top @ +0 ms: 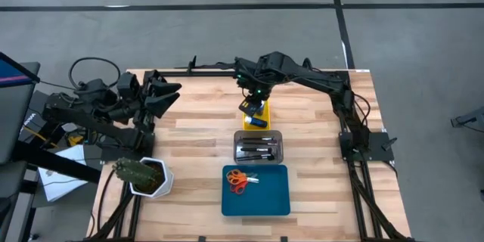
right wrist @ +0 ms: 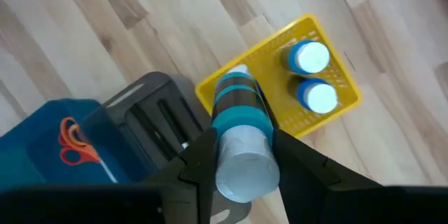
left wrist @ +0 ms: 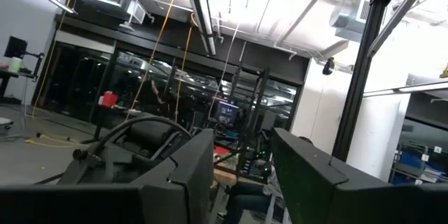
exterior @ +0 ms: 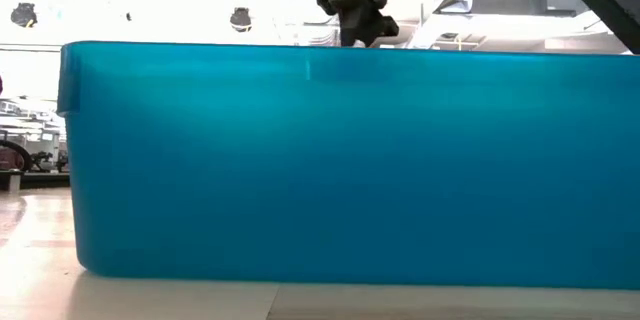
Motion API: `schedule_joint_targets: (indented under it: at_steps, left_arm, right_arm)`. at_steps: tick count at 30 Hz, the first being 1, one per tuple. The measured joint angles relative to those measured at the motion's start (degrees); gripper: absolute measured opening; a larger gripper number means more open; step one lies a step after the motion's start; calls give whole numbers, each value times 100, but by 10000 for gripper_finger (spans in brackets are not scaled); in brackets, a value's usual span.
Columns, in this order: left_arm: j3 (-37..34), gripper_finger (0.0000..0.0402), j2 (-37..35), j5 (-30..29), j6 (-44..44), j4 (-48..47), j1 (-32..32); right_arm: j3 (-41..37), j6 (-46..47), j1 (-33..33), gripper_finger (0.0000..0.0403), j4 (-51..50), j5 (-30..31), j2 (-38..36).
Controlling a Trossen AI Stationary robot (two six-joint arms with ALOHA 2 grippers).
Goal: Pick & Place Paint Supplies
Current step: Put the blue paint bottle into the yellow bin
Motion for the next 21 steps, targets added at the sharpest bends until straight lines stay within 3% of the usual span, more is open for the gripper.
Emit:
schedule_joint_targets:
  at_steps: [21]
  left_arm:
    - [2,140,199,-131,-68,18,0]
  right_arm:
    - [-20,-498,-139,113,-92,253,401]
